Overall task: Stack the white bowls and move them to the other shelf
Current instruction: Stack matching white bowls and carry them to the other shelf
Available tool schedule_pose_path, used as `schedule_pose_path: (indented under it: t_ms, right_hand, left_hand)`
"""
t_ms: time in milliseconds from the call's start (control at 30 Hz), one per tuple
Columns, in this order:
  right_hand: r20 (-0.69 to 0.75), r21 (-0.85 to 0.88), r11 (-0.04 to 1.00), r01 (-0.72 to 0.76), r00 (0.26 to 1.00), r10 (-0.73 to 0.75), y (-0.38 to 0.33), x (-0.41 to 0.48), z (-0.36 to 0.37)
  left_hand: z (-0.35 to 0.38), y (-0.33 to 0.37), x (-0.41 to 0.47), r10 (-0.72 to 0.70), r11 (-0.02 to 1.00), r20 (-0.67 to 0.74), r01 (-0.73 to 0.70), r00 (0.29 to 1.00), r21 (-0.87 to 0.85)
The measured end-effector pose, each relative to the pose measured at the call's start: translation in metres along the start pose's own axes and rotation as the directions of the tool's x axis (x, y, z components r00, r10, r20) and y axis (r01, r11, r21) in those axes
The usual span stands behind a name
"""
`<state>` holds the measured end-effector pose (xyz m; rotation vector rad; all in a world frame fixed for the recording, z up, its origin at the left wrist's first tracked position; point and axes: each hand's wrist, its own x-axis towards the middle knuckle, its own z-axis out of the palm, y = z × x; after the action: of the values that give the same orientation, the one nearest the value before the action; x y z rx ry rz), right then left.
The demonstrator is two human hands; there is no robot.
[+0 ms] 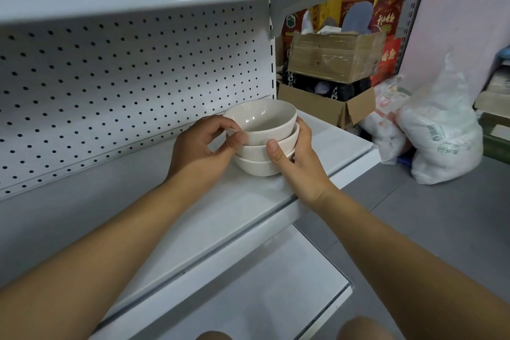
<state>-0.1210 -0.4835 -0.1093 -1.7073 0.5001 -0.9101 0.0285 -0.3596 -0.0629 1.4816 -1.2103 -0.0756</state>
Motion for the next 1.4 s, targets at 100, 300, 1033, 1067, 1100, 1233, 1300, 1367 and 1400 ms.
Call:
schedule_pose_path:
  t_ms: [100,300,1033,1067,1100,1233,1300,1367,1400]
  right_hand:
    - [0.002,-0.025,1.000,0.015,1.000,-0.015,0.000,0.000,0.001]
    - [0.030,-0.060,0.998,-0.014,0.999,0.015,-0.002,0.000,0.001]
    - [0.302,0.022,0.998,0.062,0.951,-0.066,-0.065,-0.057,0.138]
    - [0.327,0.030,0.998,0.062,0.942,-0.068,-0.068,-0.062,0.151]
    - [0.350,0.034,0.997,0.064,0.934,-0.072,-0.072,-0.066,0.165]
    - [0.408,0.045,0.997,0.061,0.910,-0.074,-0.087,-0.084,0.218]
    - [0.427,0.043,0.997,0.064,0.901,-0.076,-0.093,-0.093,0.242]
    - [0.441,0.044,0.997,0.069,0.894,-0.081,-0.098,-0.101,0.263]
    - [0.446,0.047,0.996,0.070,0.891,-0.083,-0.100,-0.105,0.272]
  left_hand:
    - [-0.001,-0.001,-0.003,-0.022,1.000,0.018,0.023,1.000,-0.018]
    - [0.001,0.000,-0.008,-0.102,0.994,0.033,0.104,0.994,-0.046]
    - [-0.151,0.041,-0.119,-0.251,0.955,-0.255,0.197,0.934,-0.220]
    - [-0.164,0.041,-0.129,-0.260,0.956,-0.279,0.205,0.925,-0.211]
    - [-0.176,0.042,-0.138,-0.269,0.955,-0.304,0.213,0.914,-0.206]
    - [-0.221,0.044,-0.176,-0.305,0.949,-0.397,0.245,0.866,-0.197]
    - [-0.239,0.045,-0.192,-0.308,0.951,-0.433,0.256,0.847,-0.175]
    - [-0.254,0.045,-0.206,-0.314,0.949,-0.473,0.266,0.823,-0.168]
    - [-0.260,0.044,-0.213,-0.316,0.949,-0.490,0.269,0.813,-0.167]
